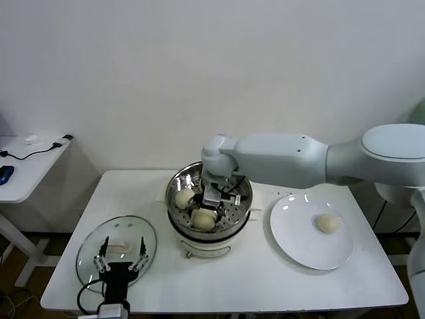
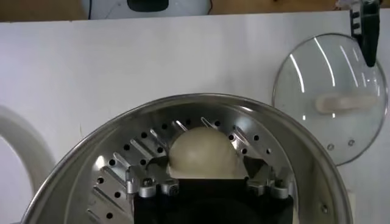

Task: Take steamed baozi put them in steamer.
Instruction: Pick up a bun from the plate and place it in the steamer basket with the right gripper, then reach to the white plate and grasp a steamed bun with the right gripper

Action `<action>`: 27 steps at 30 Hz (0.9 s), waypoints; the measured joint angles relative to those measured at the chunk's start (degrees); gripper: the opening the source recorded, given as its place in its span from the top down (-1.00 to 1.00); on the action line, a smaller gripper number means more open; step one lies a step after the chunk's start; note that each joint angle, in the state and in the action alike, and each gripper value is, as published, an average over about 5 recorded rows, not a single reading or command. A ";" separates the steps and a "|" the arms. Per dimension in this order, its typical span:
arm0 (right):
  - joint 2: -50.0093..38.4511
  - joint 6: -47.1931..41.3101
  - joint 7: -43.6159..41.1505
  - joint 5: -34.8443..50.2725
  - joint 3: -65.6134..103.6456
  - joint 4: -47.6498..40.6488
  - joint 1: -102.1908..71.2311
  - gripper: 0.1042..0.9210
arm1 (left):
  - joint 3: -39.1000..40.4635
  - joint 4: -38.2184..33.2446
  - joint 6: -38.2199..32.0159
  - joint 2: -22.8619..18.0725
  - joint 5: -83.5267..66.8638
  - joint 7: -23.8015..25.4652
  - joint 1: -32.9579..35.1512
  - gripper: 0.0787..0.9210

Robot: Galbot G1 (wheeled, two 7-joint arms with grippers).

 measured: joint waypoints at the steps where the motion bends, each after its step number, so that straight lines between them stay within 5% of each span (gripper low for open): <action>1: -0.07 0.34 -0.06 0.37 0.06 -0.03 0.22 -0.76 | 0.06 -0.03 0.01 -0.02 0.04 0.01 0.02 -0.77; 14: -7.66 1.15 -7.18 14.08 -1.65 -4.89 9.60 -0.76 | 0.76 -0.39 -0.44 -0.09 0.83 0.06 0.72 -0.77; 27: -25.53 -11.76 -8.48 21.73 -9.82 -8.62 13.42 -0.76 | 1.16 -0.97 -0.67 -0.25 0.83 -0.04 0.61 -0.77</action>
